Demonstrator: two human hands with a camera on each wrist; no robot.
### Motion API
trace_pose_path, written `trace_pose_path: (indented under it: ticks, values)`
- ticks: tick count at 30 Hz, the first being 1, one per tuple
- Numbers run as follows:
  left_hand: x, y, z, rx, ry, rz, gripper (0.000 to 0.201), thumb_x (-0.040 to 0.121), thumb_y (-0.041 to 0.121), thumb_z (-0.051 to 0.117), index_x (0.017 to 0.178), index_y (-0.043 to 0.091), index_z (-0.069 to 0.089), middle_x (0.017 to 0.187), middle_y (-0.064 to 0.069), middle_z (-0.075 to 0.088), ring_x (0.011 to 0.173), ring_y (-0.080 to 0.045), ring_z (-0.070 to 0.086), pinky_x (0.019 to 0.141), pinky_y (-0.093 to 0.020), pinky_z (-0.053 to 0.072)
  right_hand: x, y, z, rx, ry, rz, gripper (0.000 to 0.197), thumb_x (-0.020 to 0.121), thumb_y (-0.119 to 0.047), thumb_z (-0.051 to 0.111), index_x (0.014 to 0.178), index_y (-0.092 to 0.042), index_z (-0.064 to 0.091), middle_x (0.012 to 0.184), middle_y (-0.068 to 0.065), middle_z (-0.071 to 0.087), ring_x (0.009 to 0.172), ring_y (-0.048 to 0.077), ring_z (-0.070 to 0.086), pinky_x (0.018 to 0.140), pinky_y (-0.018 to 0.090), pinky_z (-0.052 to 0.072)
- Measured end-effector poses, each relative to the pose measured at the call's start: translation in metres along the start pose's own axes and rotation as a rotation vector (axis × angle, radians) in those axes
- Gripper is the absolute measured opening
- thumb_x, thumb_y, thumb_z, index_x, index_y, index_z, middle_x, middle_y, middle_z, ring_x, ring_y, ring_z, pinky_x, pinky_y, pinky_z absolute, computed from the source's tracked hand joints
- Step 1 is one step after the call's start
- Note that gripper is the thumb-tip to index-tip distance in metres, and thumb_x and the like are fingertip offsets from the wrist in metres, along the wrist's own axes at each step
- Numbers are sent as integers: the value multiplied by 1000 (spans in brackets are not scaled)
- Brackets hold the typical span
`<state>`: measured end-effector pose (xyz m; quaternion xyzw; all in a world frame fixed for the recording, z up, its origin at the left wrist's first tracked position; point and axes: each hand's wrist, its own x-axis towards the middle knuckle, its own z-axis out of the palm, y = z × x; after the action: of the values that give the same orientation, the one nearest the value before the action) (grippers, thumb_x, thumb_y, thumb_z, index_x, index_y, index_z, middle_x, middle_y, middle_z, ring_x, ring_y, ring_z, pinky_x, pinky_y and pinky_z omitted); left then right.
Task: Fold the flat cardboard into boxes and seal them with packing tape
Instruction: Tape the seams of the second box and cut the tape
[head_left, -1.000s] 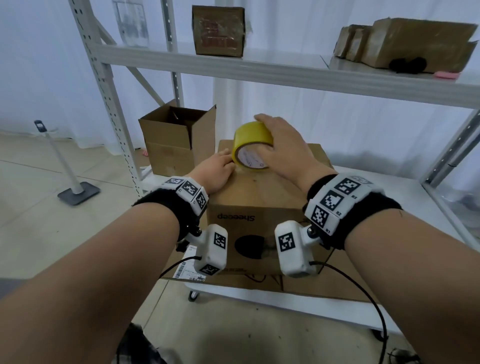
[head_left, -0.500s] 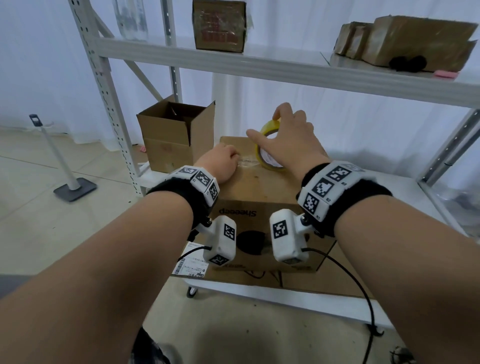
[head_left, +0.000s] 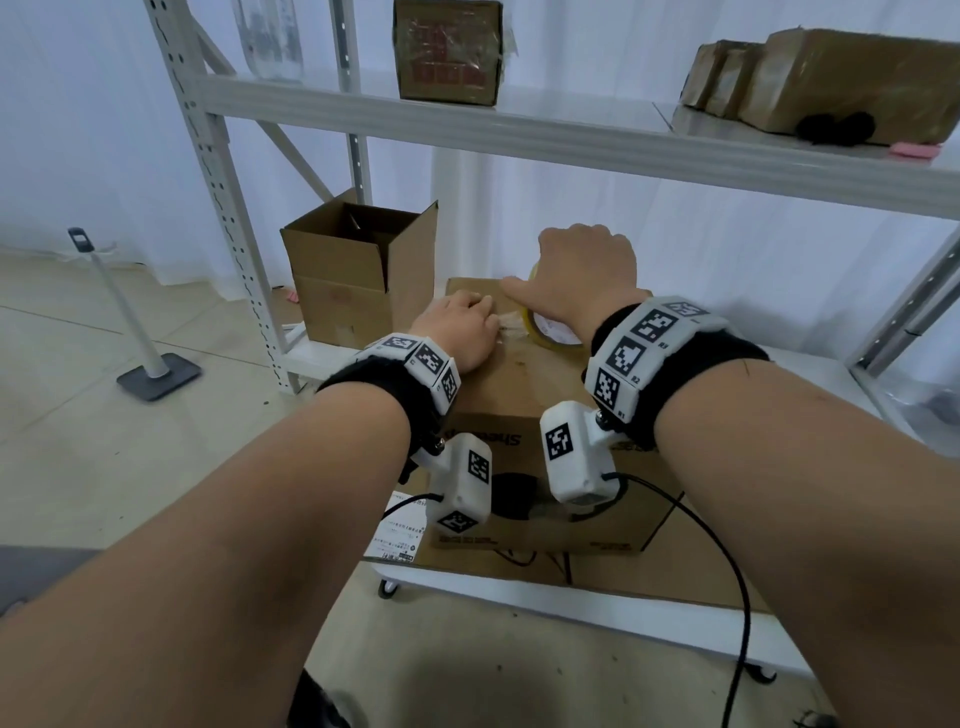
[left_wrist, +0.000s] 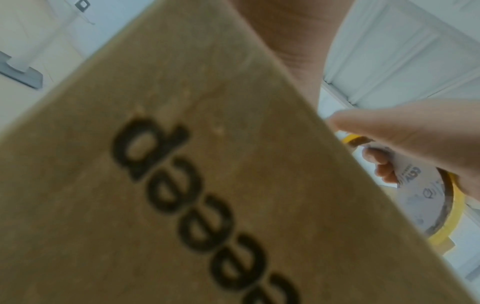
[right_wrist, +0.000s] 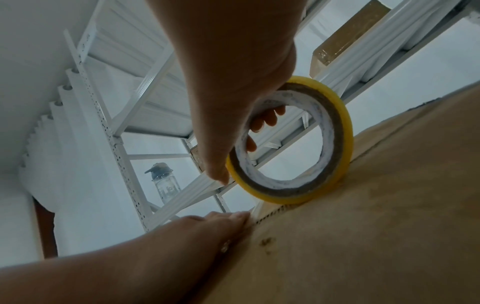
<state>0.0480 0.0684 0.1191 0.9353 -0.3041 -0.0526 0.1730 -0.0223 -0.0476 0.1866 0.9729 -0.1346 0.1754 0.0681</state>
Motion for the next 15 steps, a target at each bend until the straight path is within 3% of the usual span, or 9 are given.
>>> trace_pose_path:
  ticks: [5, 10, 15]
  values:
    - [9, -6, 6, 6, 5, 24, 50, 103, 32, 18, 148, 14, 31, 158, -9, 21, 147, -26, 11, 120, -43, 9, 3, 3, -2, 25, 12, -30, 33, 87, -45, 52, 99, -15, 56, 97, 6, 57, 98, 28, 51, 80, 36, 32]
    - [9, -8, 7, 6, -19, 15, 50, 104, 34, 17, 151, 19, 25, 161, -2, 12, 149, -22, 4, 120, -43, 5, -1, 20, -8, -213, -49, -59, 22, 90, -38, 48, 90, -16, 50, 87, 5, 46, 90, 27, 44, 82, 38, 31]
    - [4, -3, 4, 34, -43, -18, 50, 104, 35, 16, 152, 22, 21, 162, 0, 6, 149, -21, 1, 118, -44, 2, -4, 15, -3, -259, -111, -31, 12, 91, -29, 47, 92, -17, 49, 106, 7, 57, 107, 29, 48, 93, 39, 32]
